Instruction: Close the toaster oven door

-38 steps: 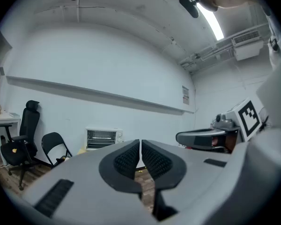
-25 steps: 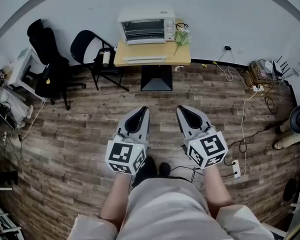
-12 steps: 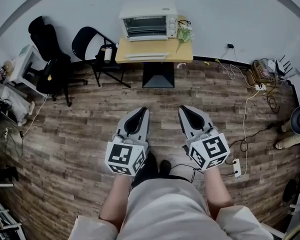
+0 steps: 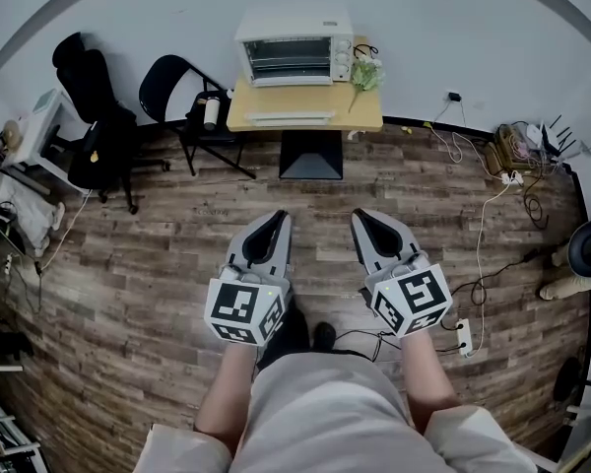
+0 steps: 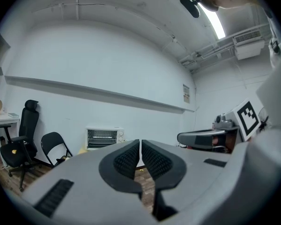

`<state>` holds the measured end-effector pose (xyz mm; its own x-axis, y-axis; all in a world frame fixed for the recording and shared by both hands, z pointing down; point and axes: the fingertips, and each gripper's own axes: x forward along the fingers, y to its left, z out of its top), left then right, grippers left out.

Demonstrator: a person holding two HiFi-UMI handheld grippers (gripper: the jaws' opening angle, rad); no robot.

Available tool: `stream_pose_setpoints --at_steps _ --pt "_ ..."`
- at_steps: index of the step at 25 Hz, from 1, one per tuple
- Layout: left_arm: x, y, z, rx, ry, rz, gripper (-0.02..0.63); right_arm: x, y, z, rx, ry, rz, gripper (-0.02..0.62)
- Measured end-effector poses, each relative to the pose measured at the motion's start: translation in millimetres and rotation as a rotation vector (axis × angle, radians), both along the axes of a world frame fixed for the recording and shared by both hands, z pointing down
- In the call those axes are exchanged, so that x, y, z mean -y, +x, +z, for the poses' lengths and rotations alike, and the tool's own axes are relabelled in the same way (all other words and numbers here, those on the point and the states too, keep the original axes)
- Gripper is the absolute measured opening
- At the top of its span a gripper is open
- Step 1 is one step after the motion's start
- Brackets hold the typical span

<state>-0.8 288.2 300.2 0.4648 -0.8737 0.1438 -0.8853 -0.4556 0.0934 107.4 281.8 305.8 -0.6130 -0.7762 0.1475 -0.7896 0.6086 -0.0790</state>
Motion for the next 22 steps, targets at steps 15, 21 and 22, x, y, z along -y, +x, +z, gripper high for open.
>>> stream_pose_setpoints --at_steps 15,21,22 --pt "84.9 -22.7 0.8 -0.017 -0.005 0.022 0.018 78.9 -17.3 0.2 -0.015 -0.013 0.038 -0.001" --pt "116.3 -36.5 -0.1 -0.021 -0.006 0.032 0.018 108.0 -30.7 -0.4 -0.022 -0.018 0.051 0.000" --pt "121.6 -39.4 -0.4 -0.022 -0.007 0.034 0.018 113.0 -33.3 -0.4 -0.024 -0.019 0.055 0.000"
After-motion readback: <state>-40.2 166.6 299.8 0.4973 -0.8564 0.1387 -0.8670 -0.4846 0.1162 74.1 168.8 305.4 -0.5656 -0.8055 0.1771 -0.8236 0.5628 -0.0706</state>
